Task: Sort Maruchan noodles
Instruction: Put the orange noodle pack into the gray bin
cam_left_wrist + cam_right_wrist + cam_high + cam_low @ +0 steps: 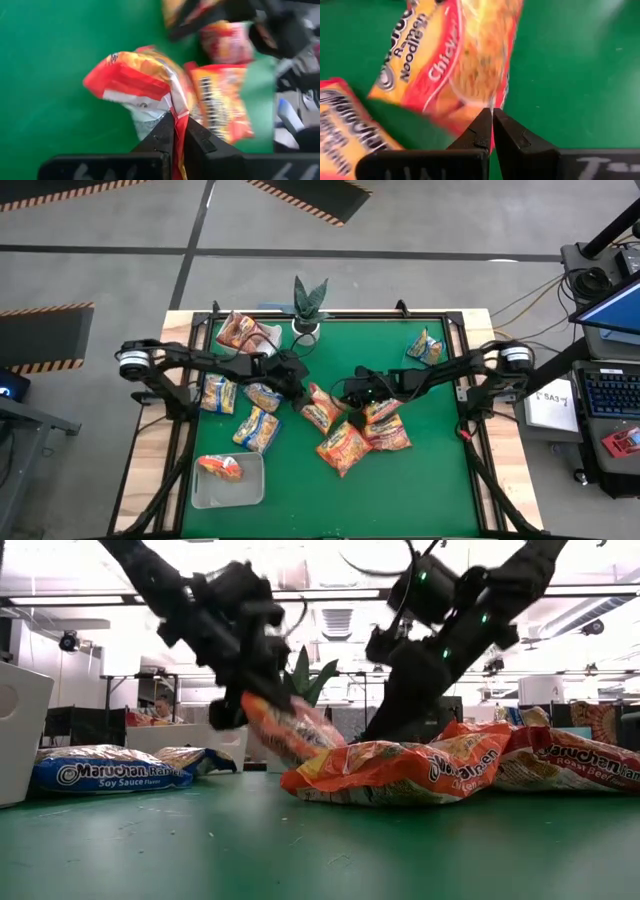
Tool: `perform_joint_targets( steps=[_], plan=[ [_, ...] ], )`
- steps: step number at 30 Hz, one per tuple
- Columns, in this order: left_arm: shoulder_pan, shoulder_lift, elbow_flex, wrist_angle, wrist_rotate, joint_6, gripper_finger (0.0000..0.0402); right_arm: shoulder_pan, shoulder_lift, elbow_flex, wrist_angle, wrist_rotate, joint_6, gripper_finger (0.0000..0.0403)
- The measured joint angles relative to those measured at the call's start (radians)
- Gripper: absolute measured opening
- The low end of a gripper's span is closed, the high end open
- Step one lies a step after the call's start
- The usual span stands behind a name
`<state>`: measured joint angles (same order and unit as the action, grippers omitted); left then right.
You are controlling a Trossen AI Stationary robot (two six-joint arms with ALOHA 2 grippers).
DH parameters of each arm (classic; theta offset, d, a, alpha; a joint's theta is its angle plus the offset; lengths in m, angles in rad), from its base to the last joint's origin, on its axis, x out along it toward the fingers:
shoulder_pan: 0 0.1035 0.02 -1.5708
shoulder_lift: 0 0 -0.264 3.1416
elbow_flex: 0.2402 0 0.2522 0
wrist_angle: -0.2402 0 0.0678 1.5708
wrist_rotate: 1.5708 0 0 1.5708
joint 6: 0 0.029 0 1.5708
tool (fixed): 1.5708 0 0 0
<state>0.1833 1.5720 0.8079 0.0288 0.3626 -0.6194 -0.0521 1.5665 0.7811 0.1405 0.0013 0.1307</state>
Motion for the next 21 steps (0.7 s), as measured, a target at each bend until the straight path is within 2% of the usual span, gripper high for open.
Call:
perform_joint_targets(
  steps=[6, 12, 17, 21],
  plan=[
    [-0.060, -0.155, 0.078, -0.138, -0.013, 0.213, 0.0001, 0.001, -0.185, 0.000, -0.136, 0.000, 0.004, 0.0009],
    [-0.201, -0.257, 0.254, -0.453, -0.071, 0.399, 0.0001, 0.011, -0.361, -0.001, -0.266, 0.000, 0.032, 0.0009],
    [-0.385, -0.245, 0.463, -0.800, -0.158, 0.435, 0.0001, 0.011, -0.456, -0.001, -0.288, 0.000, 0.004, 0.0009],
    [-0.532, -0.191, 0.621, -1.019, -0.234, 0.378, 0.0000, 0.011, -0.492, -0.001, -0.286, 0.001, -0.031, 0.0009]
  ],
)
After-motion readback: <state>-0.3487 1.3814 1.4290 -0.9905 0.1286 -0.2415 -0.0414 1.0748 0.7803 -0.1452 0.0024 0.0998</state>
